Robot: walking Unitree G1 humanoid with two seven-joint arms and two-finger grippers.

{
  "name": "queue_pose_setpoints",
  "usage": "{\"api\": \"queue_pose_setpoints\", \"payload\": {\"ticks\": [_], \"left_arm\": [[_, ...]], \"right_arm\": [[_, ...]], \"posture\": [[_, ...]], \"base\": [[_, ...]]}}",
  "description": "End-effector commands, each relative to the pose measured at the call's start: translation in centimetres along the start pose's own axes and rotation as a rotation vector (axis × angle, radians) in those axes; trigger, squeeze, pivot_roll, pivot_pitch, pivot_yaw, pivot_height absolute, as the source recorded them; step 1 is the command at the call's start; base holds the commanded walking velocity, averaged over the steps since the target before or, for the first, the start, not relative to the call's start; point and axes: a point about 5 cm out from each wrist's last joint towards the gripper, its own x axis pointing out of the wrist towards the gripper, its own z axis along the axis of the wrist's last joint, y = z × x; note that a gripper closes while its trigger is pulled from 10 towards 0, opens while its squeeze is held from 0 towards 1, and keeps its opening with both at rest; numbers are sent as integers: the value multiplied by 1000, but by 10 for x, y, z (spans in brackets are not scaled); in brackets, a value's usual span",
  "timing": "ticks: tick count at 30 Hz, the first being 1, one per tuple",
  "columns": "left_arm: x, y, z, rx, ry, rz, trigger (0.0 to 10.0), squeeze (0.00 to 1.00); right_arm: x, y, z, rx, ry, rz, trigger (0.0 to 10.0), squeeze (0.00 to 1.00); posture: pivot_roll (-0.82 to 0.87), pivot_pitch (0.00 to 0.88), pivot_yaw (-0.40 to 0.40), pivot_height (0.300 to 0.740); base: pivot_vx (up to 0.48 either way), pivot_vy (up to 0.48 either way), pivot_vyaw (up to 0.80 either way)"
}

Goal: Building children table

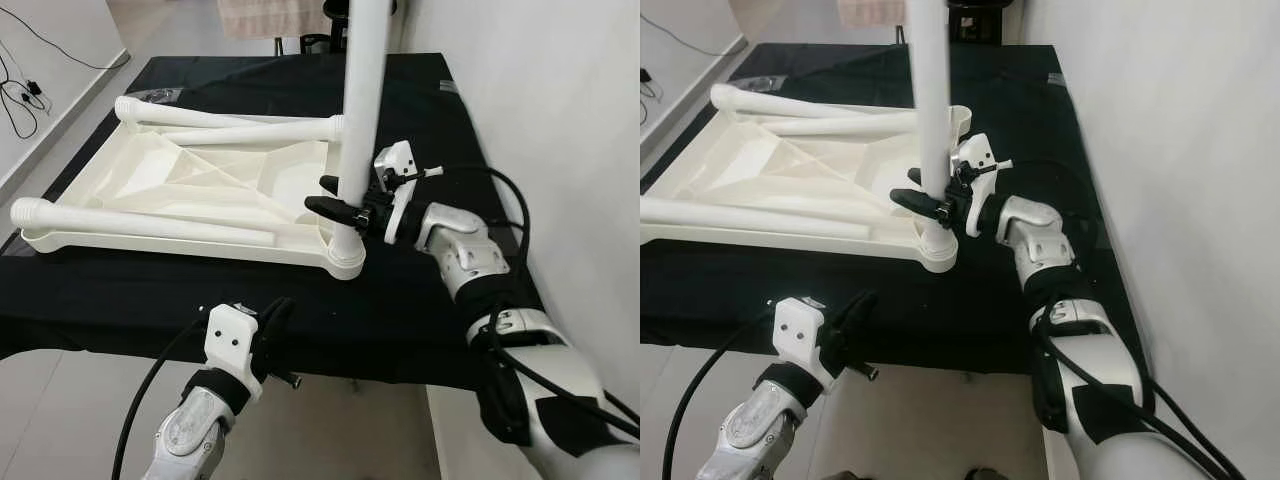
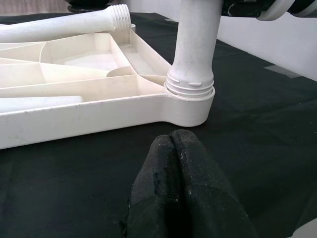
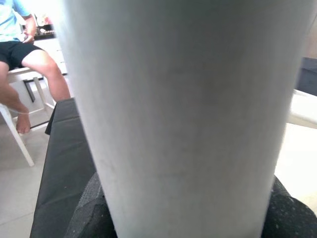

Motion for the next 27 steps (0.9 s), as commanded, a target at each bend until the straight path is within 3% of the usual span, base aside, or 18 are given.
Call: {"api": "queue_pose_setpoints", "payload": {"ticks": [1,9,11,13,14,15,16,17,18,20,22,25,26,27], "left_arm": [[-3,0,-4,1,14,3,10000,0],[-4,0,-5,-1,15,3,10000,0],[-5,0,-5,-2,15,3,10000,0],[-5,0,-5,-2,15,3,10000,0],[-5,1,-4,-2,15,3,10000,0],[-5,1,-3,-1,14,4,10000,0],[-5,2,-3,-1,13,3,10000,0],[-5,2,-3,-1,13,3,10000,0],[-5,3,-3,0,13,3,10000,0],[-4,3,-3,-1,13,3,10000,0],[-4,3,-3,-2,13,2,10000,0],[-2,3,-3,2,11,4,10000,0],[-2,3,-3,5,9,9,10000,0],[-2,3,-3,5,9,9,10000,0]], "right_arm": [[2,5,-8,50,-11,49,0,0],[-10,4,-18,42,-16,17,0,0],[-9,10,-42,35,86,-163,0,0],[-9,10,-42,35,86,-163,0,0],[-7,15,-60,24,173,-387,0,0],[-6,34,-84,87,241,-564,0,0],[-2,58,-98,137,271,-649,0,0],[-2,58,-98,137,271,-649,0,0],[2,74,-103,150,287,-675,0,0],[10,83,-104,137,287,-634,0,0],[17,83,-101,113,278,-614,0,0],[27,60,-88,72,256,-633,0,0],[28,53,-83,64,237,-639,10000,0],[28,53,-83,64,237,-639,10000,0]], "posture": [[152,126,3,740],[142,123,3,740],[136,126,-6,740],[136,126,-6,740],[128,137,-4,740],[125,146,1,740],[124,147,5,740],[124,147,5,740],[117,145,9,740],[112,139,7,740],[117,139,4,740],[131,136,-3,740],[132,136,-4,740],[132,136,-4,740]], "base": [[0,0,0],[0,0,0],[0,0,0],[0,0,0],[0,0,0],[0,0,0],[0,0,0],[0,0,0],[0,0,0],[0,0,0],[0,0,0],[0,0,0],[0,0,0],[0,0,0]]}}
